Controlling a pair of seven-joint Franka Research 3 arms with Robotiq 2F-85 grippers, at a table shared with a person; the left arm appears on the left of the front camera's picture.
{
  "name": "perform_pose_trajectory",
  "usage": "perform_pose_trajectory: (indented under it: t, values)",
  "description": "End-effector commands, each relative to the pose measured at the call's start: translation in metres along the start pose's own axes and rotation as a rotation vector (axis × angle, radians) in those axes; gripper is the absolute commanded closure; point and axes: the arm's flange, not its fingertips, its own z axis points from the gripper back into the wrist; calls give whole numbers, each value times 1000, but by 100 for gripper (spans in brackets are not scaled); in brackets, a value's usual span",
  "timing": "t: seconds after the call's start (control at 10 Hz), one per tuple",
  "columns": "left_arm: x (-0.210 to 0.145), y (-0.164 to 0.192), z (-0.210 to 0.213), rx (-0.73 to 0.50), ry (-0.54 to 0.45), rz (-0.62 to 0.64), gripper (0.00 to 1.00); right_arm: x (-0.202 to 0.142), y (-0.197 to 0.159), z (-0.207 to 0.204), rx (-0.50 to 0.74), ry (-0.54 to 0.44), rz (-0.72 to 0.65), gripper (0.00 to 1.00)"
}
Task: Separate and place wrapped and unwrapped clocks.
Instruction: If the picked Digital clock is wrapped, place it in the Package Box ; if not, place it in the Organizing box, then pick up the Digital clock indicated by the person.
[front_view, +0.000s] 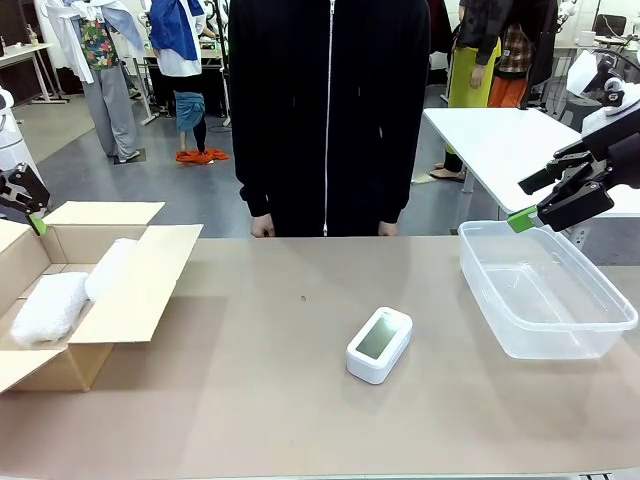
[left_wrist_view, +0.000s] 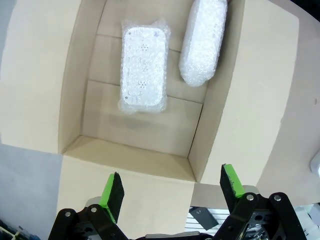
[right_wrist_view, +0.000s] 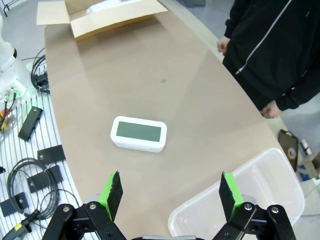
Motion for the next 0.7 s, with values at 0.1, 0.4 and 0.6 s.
perform_pose_trajectory:
  t: [0.1,0.4,0.6]
  values:
    - [0,0,0,0,0,0,0,-1,-2,-2,21,-15,2,0]
    - [0,0,0,0,0,0,0,-1,-2,-2,21,-15,2,0]
    - [0,0,0,0,0,0,0,-1,-2,-2,21,-15,2,0]
